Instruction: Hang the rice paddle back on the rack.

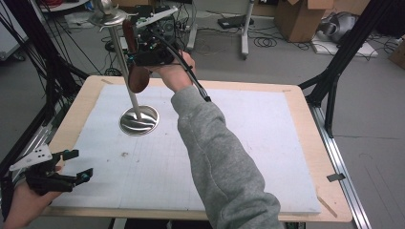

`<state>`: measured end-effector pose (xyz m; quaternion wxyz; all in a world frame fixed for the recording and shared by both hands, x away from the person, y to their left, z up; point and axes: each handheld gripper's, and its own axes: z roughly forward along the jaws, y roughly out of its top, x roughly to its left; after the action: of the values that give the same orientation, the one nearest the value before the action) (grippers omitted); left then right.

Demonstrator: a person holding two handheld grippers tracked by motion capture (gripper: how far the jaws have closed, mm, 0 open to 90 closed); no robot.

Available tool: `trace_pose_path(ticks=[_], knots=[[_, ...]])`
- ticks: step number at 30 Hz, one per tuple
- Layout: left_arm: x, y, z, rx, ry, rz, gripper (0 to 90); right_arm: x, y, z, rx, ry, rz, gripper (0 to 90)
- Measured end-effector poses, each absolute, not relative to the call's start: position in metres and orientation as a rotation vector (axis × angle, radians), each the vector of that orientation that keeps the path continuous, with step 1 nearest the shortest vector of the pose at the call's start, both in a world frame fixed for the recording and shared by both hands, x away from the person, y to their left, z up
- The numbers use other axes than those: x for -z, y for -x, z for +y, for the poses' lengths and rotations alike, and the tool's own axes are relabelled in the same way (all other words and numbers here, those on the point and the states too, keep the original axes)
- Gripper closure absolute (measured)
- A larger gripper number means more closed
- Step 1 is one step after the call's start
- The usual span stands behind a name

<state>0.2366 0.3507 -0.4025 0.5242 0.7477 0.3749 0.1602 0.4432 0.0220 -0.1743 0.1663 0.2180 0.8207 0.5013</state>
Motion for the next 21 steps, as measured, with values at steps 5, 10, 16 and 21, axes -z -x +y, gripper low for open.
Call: trace_pose_path(ticks=[5, 10, 16, 21], knots=[[0.404, -0.239, 0.345, -0.374, -1.801, 0.887, 2.3, 0.179, -0.445, 0.014, -1.462, -0.661, 2.309, 26.8], [0.407, -0.243, 0.341, -0.364, -1.819, 0.883, 2.3, 0.184, -0.446, 0.008, -1.458, -0.653, 2.303, 15.3], [0.406, -0.244, 0.342, -0.369, -1.817, 0.887, 2.3, 0.190, -0.443, 0.003, -1.416, -0.617, 2.330, 10.3], [0.404, -0.246, 0.343, -0.373, -1.801, 0.887, 2.3, 0.194, -0.441, -0.003, -1.394, -0.615, 2.331, 1.6]])
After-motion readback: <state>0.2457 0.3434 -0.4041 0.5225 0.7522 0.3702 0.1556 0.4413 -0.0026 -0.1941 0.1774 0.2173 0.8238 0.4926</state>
